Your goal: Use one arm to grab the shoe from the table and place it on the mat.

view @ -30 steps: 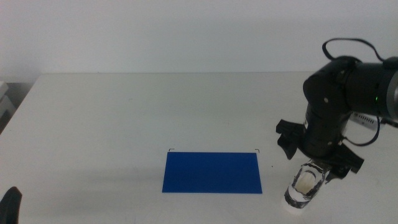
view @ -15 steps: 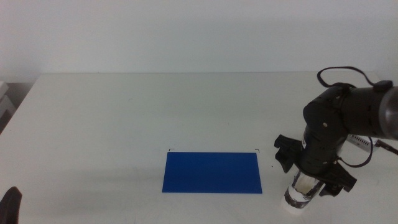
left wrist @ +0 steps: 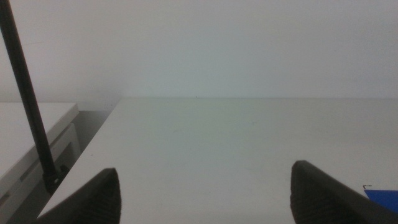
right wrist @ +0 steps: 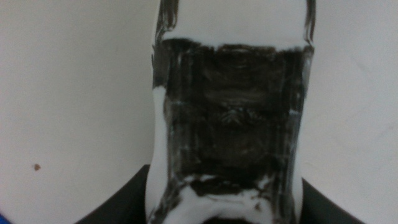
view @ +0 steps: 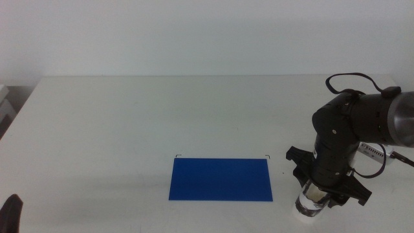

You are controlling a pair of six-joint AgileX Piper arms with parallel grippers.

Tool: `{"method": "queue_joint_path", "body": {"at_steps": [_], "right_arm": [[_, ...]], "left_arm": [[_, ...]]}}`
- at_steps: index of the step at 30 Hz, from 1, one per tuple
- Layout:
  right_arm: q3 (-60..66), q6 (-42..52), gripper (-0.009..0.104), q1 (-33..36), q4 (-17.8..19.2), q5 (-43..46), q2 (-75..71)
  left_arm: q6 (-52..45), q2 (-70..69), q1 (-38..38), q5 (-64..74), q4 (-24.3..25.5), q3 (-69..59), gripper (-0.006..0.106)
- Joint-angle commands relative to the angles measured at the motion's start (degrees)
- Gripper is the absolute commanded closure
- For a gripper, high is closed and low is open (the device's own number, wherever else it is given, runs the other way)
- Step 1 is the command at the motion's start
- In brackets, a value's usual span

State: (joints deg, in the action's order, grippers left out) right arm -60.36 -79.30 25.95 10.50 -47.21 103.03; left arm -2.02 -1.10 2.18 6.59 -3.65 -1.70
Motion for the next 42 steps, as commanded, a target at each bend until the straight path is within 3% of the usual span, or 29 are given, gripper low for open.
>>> {"method": "queue_joint_path", "body": {"at_steps": [1,9,16,30,42], "right_arm": [[-1.4,-0.4,0.099,-0.4,0.7,-1.3,-3.3],[-10.2,-0.5,0.099,1.5,1.2,-11.0,-4.6],[-19.6,-2.3,0.099,6.3,2.6,-13.2,-3.3],[-41.6,-6.7,0.094,18.0,2.2,-19.2,12.0],[-43.9,-3.8,0.094,19.4,2.5,-21.9,13.6]], "left_arm": [[0.7,-0.4,-0.3,-4.6,-0.7,-0.3,0.007],[0.7,-0.4,-0.3,-4.6,-0.7,-0.3,0.007],[0.7,-0.4,-0.3,-4.6,-0.7,-0.3,0.007],[0.7,-0.4,-0.3,-4.6,-0.7,-0.3,0.007],[0.7,-0.4,-0.3,-4.6,-0.7,-0.3,0.007]]}}
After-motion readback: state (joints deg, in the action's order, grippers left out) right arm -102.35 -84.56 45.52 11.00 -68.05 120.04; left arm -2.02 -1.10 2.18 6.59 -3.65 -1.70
